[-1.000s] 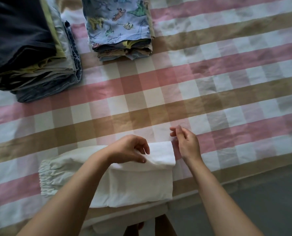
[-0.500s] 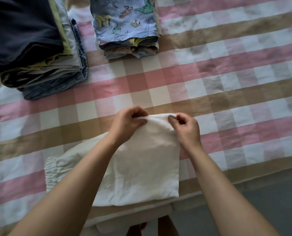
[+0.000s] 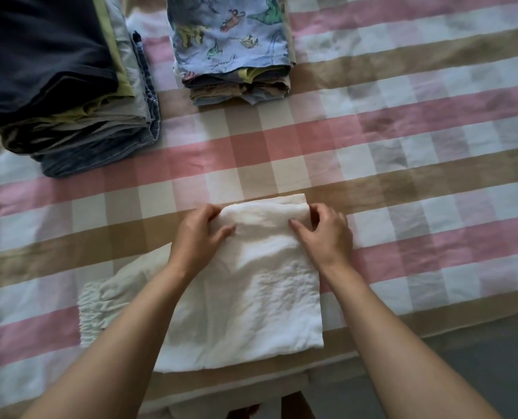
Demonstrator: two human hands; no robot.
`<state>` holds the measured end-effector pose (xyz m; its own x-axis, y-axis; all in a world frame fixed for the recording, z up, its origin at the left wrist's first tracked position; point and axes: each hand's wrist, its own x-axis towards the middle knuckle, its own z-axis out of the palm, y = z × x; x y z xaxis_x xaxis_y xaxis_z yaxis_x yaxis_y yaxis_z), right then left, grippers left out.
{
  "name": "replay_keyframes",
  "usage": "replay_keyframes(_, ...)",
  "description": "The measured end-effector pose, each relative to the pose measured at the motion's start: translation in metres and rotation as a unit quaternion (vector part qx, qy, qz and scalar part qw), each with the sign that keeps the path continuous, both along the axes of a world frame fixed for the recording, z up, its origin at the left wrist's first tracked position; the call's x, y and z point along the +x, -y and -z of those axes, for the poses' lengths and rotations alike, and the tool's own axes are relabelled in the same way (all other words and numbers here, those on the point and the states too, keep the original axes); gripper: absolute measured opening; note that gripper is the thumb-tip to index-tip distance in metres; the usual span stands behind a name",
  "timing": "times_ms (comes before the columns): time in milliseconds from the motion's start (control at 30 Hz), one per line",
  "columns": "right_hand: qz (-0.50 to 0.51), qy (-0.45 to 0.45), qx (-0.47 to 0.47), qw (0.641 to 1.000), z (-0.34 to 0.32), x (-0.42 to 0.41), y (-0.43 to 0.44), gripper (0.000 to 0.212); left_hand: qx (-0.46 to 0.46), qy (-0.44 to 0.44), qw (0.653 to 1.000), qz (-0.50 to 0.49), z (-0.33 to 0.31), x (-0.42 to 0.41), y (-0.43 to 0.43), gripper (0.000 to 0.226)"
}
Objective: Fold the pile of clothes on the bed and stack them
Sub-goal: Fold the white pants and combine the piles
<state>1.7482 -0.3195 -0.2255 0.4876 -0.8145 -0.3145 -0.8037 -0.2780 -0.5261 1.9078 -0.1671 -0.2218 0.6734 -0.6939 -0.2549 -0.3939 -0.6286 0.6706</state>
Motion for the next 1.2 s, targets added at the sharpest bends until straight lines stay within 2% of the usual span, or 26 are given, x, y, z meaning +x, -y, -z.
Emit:
replay_keyframes(67, 0.023, 0.011, 0.014, 1.000, 0.002, 0.006, 0.003, 0.025, 0.021, 0.017, 0.999, 0.023, 0.003, -0.003, -0.002, 0.012)
replay_keyframes(167, 0.067, 0.020, 0.009, 0.997, 0.003, 0.015, 0.010, 0.019, -0.008, 0.014, 0.999, -0.048, 0.006, 0.001, 0.004, 0.007)
replay_keyframes(267, 0.062, 0.033, -0.031, 0.997, 0.003, 0.019, 0.013, 0.024, -0.034, 0.013, 0.994, -0.101, 0.007, 0.008, 0.005, 0.005)
replay_keyframes(333, 0.027, 0.079, -0.068, 0.994, 0.000, 0.020, 0.014, 0.031, -0.041, 0.014, 0.990, -0.134, 0.007, 0.015, -0.006, 0.005)
replay_keyframes(467, -0.122, 0.022, -0.090, 0.988, 0.004, 0.025, 0.016, 0.025, -0.004, 0.017, 0.987, -0.161, 0.004, 0.029, -0.050, 0.008)
replay_keyframes(600, -0.113, -0.003, -0.097, 0.989, 0.004, 0.036, 0.023, 0.022, 0.064, 0.062, 0.987, -0.137, -0.002, 0.039, -0.104, 0.013)
replay_keyframes(700, -0.175, -0.046, -0.076, 0.981, 0.003, 0.040, 0.023, 0.033, 0.150, 0.053, 0.985, -0.058, -0.010, 0.049, -0.140, 0.020)
replay_keyframes(767, -0.198, -0.076, -0.077, 0.974, 0.002, 0.042, 0.022, 0.030, 0.221, 0.038, 0.974, 0.012, -0.014, 0.055, -0.157, 0.026)
replay_keyframes(833, -0.201, -0.062, -0.081, 0.974, -0.003, 0.044, 0.026, 0.026, 0.246, 0.017, 0.968, 0.035, -0.017, 0.060, -0.163, 0.025)
replay_keyframes(967, -0.147, -0.017, -0.090, 0.985, -0.016, 0.067, 0.040, 0.030, 0.156, -0.013, 0.987, -0.031, -0.018, 0.074, -0.146, 0.016)
replay_keyframes(1067, -0.098, -0.017, -0.122, 0.988, -0.016, 0.094, 0.048, 0.031, 0.092, -0.018, 0.994, -0.055, -0.010, 0.087, -0.131, 0.025)
replay_keyframes(1200, -0.086, -0.065, -0.133, 0.985, -0.012, 0.113, 0.039, 0.027, 0.092, 0.018, 0.988, -0.119, 0.001, 0.087, -0.124, 0.036)
